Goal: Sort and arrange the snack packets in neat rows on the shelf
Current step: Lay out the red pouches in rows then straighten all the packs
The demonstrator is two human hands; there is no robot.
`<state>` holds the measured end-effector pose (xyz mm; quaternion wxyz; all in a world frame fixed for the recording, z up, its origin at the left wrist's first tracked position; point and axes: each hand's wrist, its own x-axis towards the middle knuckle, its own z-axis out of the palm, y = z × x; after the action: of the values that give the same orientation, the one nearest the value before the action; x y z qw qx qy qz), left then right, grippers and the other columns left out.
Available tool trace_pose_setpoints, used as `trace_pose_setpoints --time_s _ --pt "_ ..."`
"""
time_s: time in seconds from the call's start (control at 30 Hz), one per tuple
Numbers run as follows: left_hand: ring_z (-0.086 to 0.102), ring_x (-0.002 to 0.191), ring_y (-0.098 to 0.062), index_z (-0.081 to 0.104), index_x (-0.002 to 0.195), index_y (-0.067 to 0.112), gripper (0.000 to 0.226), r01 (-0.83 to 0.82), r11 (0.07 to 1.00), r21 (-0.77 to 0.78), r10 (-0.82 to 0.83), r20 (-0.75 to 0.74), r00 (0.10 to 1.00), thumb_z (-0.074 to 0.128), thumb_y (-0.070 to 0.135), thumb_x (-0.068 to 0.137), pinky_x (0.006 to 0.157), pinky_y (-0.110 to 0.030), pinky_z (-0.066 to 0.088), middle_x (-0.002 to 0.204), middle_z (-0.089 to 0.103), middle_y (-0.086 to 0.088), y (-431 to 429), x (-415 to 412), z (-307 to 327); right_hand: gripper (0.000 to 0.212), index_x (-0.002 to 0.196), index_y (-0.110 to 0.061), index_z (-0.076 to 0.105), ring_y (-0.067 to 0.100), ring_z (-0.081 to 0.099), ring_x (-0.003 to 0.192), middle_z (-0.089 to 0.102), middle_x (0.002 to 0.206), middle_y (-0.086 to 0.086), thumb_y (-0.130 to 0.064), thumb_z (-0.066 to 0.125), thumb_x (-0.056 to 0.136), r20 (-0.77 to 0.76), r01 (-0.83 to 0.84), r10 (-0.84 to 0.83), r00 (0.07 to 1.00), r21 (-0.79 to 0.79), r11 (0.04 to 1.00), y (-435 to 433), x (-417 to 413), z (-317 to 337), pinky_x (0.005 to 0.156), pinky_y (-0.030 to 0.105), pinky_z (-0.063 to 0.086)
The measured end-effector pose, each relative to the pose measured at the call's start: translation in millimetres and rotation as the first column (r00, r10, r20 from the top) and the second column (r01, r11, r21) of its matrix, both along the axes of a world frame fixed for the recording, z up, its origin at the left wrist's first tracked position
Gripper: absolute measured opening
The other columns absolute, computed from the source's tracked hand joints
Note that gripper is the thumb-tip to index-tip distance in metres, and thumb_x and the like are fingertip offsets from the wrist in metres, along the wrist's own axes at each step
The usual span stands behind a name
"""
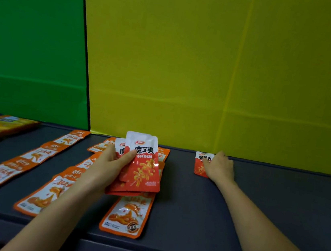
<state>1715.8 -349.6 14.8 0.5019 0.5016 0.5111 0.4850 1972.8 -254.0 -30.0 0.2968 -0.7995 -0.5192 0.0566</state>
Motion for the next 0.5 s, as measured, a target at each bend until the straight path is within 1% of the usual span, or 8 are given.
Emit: trace_pose_setpoints --time_s 0.1,0.17,0.23,0.3,0.33,0.4,0.43,0.5 --pt "0.065 0.066 -0.018 0.047 0.097 0.02 0.02 0.001 1.0 0.011 -0.001 0.0 1.0 0.058 0.034 0.087 0.054 -0.029 0.055 0.099 0.065 -0.013 -1 3 -2 0.052 0.127 0.002 0.042 0.035 0.04 0.124 0.044 0.134 0.019 -0.037 0.048 0.092 0.04 0.024 -0.026 0.999 0.036 0.999 -5 -2 5 0.093 0.041 0.041" --pt "0.066 0.065 -0.018 0.048 0.099 0.021 0.021 0.0 1.0 0.023 0.0 0.018 1.0 0.058 0.035 0.087 0.055 -0.03 0.056 0.097 0.066 -0.013 -2 4 -3 0.046 0.121 -0.003 0.048 0.032 0.046 0.118 0.051 0.128 0.015 -0.041 0.044 0.094 -0.058 -0.033 0.043 0.997 0.172 0.985 -13 -11 20 0.092 0.04 0.041" --pt "0.067 0.065 -0.018 0.048 0.104 0.021 0.023 0.0 0.999 0.051 -0.002 0.036 0.999 0.057 0.034 0.088 0.055 -0.029 0.057 0.094 0.067 -0.011 -5 6 -3 0.038 0.105 -0.012 0.056 0.026 0.058 0.096 0.064 0.105 0.007 -0.045 0.041 0.094 -0.195 -0.208 0.274 0.942 0.299 0.931 -29 -28 39 0.085 0.037 0.043" --pt "0.067 0.065 -0.017 0.048 0.107 0.02 0.024 0.01 0.997 0.075 -0.014 0.051 0.999 0.057 0.033 0.088 0.055 -0.03 0.056 0.092 0.067 -0.01 -7 10 -3 0.035 0.089 -0.018 0.056 0.017 0.057 0.065 0.064 0.076 -0.001 -0.051 0.042 0.091 -0.322 -0.422 0.514 0.795 0.316 0.85 -57 -52 54 0.071 0.032 0.043" --pt "0.067 0.066 -0.018 0.048 0.109 0.018 0.027 0.013 0.996 0.088 -0.019 0.063 0.998 0.058 0.031 0.088 0.057 -0.031 0.056 0.094 0.068 -0.01 -7 12 -3 0.035 0.085 -0.02 0.055 0.013 0.054 0.057 0.063 0.069 -0.004 -0.053 0.046 0.088 -0.336 -0.499 0.575 0.746 0.29 0.817 -71 -63 56 0.066 0.03 0.042" --pt "0.066 0.072 -0.019 0.05 0.114 0.015 0.032 0.017 0.992 0.125 -0.029 0.094 0.995 0.06 0.028 0.087 0.065 -0.036 0.056 0.1 0.067 -0.013 -9 19 -2 0.033 0.081 -0.022 0.055 0.012 0.055 0.056 0.062 0.064 -0.004 -0.054 0.056 0.082 -0.25 -0.569 0.618 0.746 0.244 0.785 -90 -78 52 0.061 0.03 0.041" --pt "0.066 0.073 -0.019 0.05 0.115 0.014 0.033 0.02 0.99 0.141 -0.036 0.107 0.994 0.061 0.027 0.087 0.068 -0.037 0.056 0.101 0.067 -0.014 -10 22 -2 0.032 0.08 -0.02 0.056 0.017 0.058 0.058 0.064 0.064 0.001 -0.052 0.059 0.081 -0.209 -0.567 0.616 0.76 0.253 0.784 -94 -82 49 0.059 0.033 0.042" --pt "0.066 0.068 -0.017 0.051 0.113 0.013 0.031 0.03 0.988 0.153 -0.053 0.149 0.987 0.061 0.026 0.086 0.064 -0.036 0.056 0.092 0.067 -0.011 -12 28 -2 0.033 0.079 -0.014 0.058 0.027 0.062 0.064 0.07 0.074 0.016 -0.047 0.063 0.081 -0.238 -0.53 0.607 0.758 0.317 0.787 -97 -82 46 0.064 0.041 0.048"
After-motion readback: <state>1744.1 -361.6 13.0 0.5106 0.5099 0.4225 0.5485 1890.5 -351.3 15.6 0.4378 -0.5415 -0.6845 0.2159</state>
